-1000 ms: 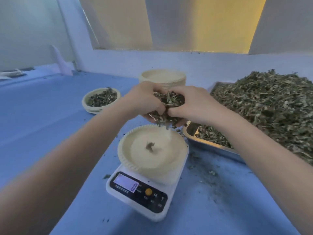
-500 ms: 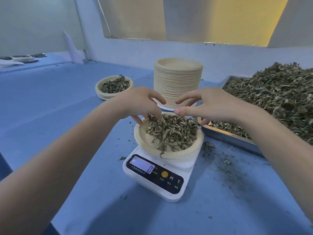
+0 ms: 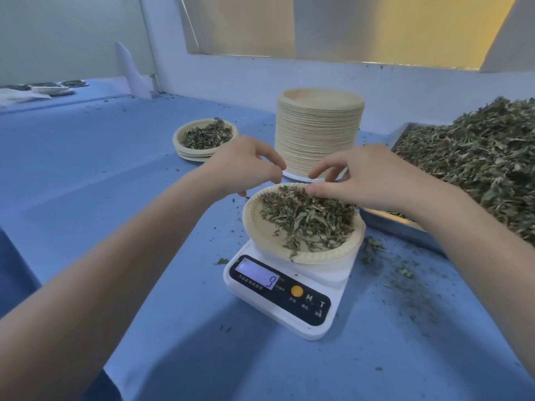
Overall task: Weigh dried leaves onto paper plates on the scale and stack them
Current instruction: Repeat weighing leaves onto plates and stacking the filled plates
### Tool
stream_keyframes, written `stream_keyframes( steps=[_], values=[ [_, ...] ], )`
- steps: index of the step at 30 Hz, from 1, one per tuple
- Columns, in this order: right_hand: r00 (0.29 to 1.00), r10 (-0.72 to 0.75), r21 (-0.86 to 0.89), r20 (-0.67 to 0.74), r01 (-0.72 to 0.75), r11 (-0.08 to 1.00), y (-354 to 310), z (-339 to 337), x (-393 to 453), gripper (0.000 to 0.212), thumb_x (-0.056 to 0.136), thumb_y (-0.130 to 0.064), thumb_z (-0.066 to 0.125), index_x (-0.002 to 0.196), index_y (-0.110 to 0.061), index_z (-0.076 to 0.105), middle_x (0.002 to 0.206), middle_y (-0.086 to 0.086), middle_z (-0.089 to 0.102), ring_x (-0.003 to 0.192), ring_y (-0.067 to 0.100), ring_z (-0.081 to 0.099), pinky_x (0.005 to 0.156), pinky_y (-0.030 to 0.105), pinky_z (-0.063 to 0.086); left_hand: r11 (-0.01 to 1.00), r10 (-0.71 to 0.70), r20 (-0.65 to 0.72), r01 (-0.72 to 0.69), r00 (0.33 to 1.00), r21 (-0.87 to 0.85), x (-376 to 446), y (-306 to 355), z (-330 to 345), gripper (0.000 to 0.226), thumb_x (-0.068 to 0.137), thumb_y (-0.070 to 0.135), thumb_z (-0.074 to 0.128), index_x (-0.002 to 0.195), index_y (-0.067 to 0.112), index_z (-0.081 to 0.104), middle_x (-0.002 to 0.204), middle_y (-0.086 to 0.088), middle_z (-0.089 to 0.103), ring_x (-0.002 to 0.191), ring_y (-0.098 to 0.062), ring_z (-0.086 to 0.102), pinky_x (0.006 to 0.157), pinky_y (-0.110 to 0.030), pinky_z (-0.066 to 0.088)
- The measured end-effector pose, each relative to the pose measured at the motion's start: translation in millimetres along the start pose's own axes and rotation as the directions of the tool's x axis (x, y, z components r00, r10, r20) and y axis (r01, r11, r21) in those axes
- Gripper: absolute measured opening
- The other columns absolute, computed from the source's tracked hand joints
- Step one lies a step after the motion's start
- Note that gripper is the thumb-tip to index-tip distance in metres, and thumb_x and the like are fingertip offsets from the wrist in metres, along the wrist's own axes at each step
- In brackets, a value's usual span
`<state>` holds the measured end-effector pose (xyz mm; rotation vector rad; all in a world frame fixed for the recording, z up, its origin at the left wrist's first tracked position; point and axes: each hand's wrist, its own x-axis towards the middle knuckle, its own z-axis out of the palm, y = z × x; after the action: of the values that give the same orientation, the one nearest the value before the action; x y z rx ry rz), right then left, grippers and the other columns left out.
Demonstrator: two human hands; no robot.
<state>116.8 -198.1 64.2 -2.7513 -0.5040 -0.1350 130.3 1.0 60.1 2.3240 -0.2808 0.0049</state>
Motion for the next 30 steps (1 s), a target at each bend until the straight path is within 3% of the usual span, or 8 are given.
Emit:
stream_keyframes(
  steps=[3,8,12,15,19,24,27,30],
  values=[
    [1.0,0.01,-0.143,0.012,-0.008,0.99,-4,1,-1,0.049,0.075,-0.072,0.049,0.114,-0.043,0.06,0.103,-0.012,0.064,0.098,0.012,0.058,0.082,0.034,0.048,0.999,0.014,-0.036,-0.015,0.999,-0.032,0,-1,4,0.019,0.08,0.017,0.061,0.087,0.033,0.069,0.099,0.002,0.064,0.07,-0.009,0.054,0.05,-0.021,0.043],
    [0.999,0.001,-0.198,0.033,0.006,0.98,-10,2,1,0.071,0.062,-0.082,0.035,0.118,-0.044,0.056,0.107,-0.008,0.063,0.103,0.016,0.055,0.086,0.037,0.048,0.998,0.026,-0.092,-0.031,0.995,-0.057,0,1,9,0.021,0.08,0.016,0.059,0.089,0.032,0.07,0.092,0.007,0.067,0.072,-0.01,0.059,0.052,-0.02,0.044],
    [1.0,0.011,-0.174,-0.019,-0.014,0.985,-4,0,4,0.059,0.074,-0.078,0.036,0.119,-0.044,0.056,0.108,-0.009,0.062,0.103,0.016,0.055,0.085,0.039,0.049,0.996,0.057,-0.092,-0.063,0.994,-0.058,2,6,14,0.022,0.079,0.018,0.058,0.09,0.033,0.069,0.086,0.012,0.067,0.075,-0.005,0.062,0.057,-0.02,0.044],
    [0.999,0.004,-0.13,-0.035,-0.008,0.991,3,-6,1,0.052,0.078,-0.073,0.042,0.118,-0.042,0.058,0.104,-0.01,0.064,0.092,0.011,0.058,0.078,0.032,0.047,0.995,0.082,-0.09,-0.086,0.993,-0.049,6,9,20,0.021,0.078,0.018,0.058,0.088,0.033,0.069,0.082,0.013,0.067,0.048,0.007,0.052,0.049,-0.011,0.042],
    [0.994,-0.067,-0.025,0.081,0.07,0.997,-3,-1,-7,0.059,0.063,-0.075,0.055,0.116,-0.047,0.058,0.098,-0.018,0.062,0.082,-0.004,0.055,0.07,0.018,0.042,0.991,0.089,-0.145,-0.103,0.985,-0.091,12,12,28,0.021,0.077,0.017,0.059,0.086,0.033,0.07,0.08,0.013,0.066,0.05,0.008,0.051,0.045,-0.007,0.039],
    [0.987,-0.139,-0.218,0.086,0.155,0.964,-11,15,5,0.037,0.081,-0.038,0.069,0.117,-0.031,0.065,0.099,-0.004,0.064,0.084,0.005,0.048,0.073,0.022,0.042,0.986,0.088,-0.193,-0.112,0.977,-0.121,12,9,34,0.024,0.078,0.014,0.057,0.089,0.03,0.071,0.079,0.012,0.065,0.049,0.007,0.05,0.046,-0.008,0.041],
    [0.992,-0.113,-0.087,-0.055,0.108,0.99,-11,9,5,0.025,0.08,-0.023,0.069,0.104,-0.03,0.072,0.073,-0.012,0.062,0.074,0.007,0.057,0.06,0.015,0.042,0.979,0.075,-0.259,-0.12,0.963,-0.163,11,6,33,0.024,0.08,0.011,0.055,0.089,0.027,0.07,0.077,0.011,0.064,0.041,0.004,0.046,0.041,-0.009,0.037],
    [0.976,-0.065,0.085,-0.207,0.084,0.993,-8,-2,6,0.019,0.078,-0.023,0.072,0.094,-0.031,0.074,0.057,-0.021,0.057,0.068,0.003,0.063,0.058,0.011,0.043,0.971,0.067,-0.304,-0.132,0.95,-0.199,11,3,29,0.023,0.082,0.013,0.053,0.087,0.03,0.068,0.076,0.009,0.063,0.045,-0.003,0.045,0.045,-0.016,0.04]
  ],
)
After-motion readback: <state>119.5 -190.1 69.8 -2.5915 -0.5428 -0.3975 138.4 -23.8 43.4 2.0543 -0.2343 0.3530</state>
